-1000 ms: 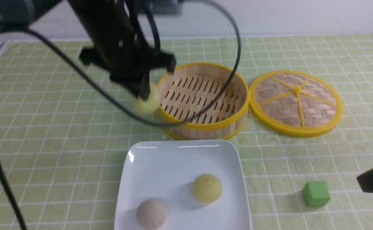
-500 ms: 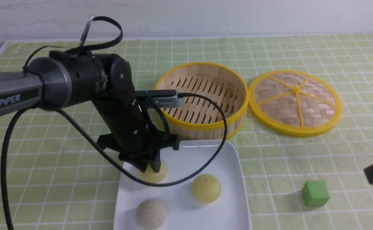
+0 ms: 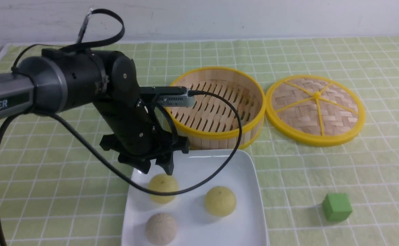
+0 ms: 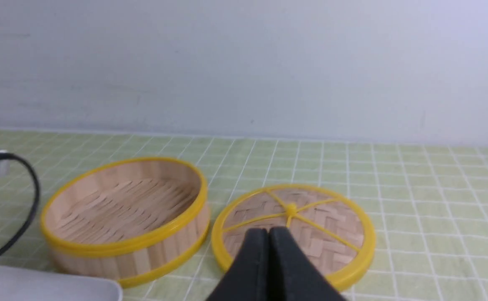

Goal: Put the steamed buns into the plate on the green tablecloth.

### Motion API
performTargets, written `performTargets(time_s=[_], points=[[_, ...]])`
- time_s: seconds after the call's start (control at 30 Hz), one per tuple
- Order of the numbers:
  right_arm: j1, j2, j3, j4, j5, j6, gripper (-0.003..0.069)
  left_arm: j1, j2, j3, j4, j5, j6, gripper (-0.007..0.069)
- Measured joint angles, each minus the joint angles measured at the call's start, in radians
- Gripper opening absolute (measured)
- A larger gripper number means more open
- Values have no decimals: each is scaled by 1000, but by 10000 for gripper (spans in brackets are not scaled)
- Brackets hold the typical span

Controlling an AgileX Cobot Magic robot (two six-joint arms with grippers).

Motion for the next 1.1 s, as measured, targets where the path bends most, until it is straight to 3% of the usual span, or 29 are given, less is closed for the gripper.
performTargets(time_s=[0.27,0.87,1.1], points=[[0,1,58,1,-109,-1,4,0,0,0,-3,2,0,410],[0,1,62,0,-112,-1,4,0,-16,1,0,-14,0,410],[0,-103,152,-151,15,-1,13,0,-136,1,0,-20,0,410]])
